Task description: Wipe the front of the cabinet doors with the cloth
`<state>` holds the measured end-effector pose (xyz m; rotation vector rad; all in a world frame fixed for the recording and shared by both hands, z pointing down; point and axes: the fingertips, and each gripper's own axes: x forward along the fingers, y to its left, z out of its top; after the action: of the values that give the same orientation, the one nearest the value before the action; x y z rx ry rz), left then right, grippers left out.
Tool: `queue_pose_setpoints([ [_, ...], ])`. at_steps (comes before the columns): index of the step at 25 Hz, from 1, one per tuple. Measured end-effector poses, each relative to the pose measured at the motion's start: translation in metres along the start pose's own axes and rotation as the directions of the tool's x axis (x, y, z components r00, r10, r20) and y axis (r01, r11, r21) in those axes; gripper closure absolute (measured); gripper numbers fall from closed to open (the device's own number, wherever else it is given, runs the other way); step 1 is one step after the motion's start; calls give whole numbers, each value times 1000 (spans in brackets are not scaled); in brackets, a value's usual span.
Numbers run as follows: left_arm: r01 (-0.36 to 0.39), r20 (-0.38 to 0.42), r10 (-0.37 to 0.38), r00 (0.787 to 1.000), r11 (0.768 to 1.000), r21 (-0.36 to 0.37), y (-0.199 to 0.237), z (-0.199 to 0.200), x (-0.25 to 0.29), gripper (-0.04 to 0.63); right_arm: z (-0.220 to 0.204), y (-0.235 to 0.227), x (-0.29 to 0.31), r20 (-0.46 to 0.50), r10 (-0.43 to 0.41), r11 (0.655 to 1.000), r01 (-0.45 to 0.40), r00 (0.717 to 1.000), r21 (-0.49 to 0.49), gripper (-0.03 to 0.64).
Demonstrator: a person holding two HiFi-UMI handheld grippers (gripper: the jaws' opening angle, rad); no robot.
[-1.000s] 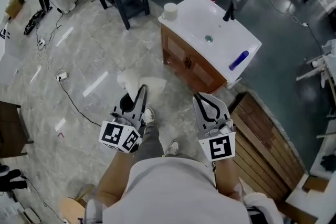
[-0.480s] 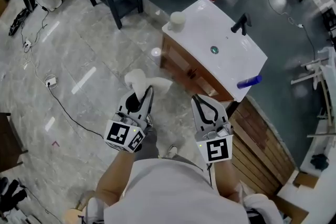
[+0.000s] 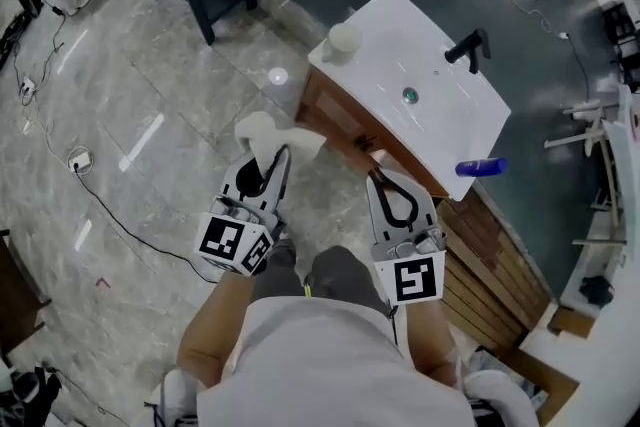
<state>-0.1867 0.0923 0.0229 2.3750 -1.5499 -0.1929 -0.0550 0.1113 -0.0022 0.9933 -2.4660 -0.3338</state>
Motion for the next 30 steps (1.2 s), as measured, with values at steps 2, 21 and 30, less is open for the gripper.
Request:
queue_pose_setpoints([
  [2,-8,-29,8,1000,1000,0,6,-9,14,537,-11,-7,6,-27,4,1000,-4,1000,7,572],
  [21,-110,-180,112,977,994,24,93,-166,151,537,-177,-22,121,-63,44,996,-39,997,76,572],
  [30,-76,-176,81,981,997,33,127,-224,188,537,-243,-7,167,-85,31,995,-23,996,93,572],
])
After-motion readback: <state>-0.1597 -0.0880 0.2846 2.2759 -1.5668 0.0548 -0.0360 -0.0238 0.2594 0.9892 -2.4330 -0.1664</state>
